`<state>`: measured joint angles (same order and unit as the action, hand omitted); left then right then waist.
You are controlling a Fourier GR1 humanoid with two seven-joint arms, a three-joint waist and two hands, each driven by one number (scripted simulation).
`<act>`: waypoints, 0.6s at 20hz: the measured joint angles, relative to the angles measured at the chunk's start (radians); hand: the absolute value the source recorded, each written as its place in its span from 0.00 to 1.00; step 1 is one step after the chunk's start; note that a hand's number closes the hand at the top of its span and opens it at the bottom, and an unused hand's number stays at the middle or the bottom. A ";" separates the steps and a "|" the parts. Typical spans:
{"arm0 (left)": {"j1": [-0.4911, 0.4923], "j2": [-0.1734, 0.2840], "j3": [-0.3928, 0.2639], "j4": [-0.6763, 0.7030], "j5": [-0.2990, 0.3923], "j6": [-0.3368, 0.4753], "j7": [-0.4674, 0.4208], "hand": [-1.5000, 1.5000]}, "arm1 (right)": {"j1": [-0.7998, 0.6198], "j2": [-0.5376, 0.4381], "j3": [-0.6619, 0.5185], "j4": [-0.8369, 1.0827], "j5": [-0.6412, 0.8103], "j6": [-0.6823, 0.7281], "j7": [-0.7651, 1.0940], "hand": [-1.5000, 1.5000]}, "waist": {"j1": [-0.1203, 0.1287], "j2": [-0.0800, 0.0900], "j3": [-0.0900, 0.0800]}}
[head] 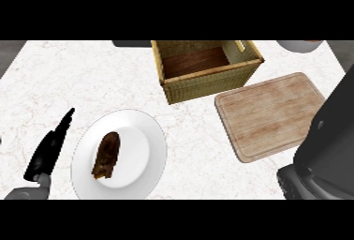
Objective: Pick the croissant from the cutting board and place it in the basket
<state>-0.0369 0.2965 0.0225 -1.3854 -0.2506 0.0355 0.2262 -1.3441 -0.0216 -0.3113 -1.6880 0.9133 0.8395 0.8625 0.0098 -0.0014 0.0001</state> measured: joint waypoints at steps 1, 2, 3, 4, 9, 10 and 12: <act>0.004 -0.004 -0.002 -0.002 -0.004 0.002 -0.006 0.50 | 0.001 0.001 0.007 0.021 0.005 -0.011 0.002 1.00 | 0.000 0.000 0.000; 0.004 -0.002 0.002 -0.001 0.000 -0.003 -0.011 0.50 | 0.011 0.005 0.021 0.040 0.013 -0.029 0.001 1.00 | 0.000 0.000 0.000; -0.004 0.002 0.009 0.007 0.003 -0.006 -0.013 0.50 | 0.009 0.008 0.034 0.059 0.016 -0.044 0.004 1.00 | 0.000 0.000 0.001; 0.000 -0.006 0.002 -0.004 -0.004 -0.002 -0.002 0.50 | 0.011 0.011 0.049 0.087 0.027 -0.065 0.005 1.00 | 0.001 0.001 0.001; 0.006 -0.027 -0.008 -0.016 -0.019 0.009 -0.001 0.50 | 0.037 0.006 0.111 0.210 0.084 -0.184 -0.027 1.00 | 0.004 0.002 0.001; 0.008 -0.026 -0.006 -0.020 -0.020 0.008 0.001 0.50 | 0.052 -0.002 0.121 0.235 0.097 -0.209 -0.044 1.00 | 0.004 0.002 0.000; -0.004 -0.030 -0.007 -0.015 -0.024 0.006 0.014 0.50 | 0.060 0.005 0.138 0.286 0.114 -0.257 -0.048 0.00 | 0.003 0.003 0.001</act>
<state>-0.0408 0.2668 0.0155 -1.4007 -0.2744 0.0412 0.2403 -1.2843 -0.0162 -0.1734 -1.4015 1.0273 0.5825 0.8141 0.0132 0.0014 0.0007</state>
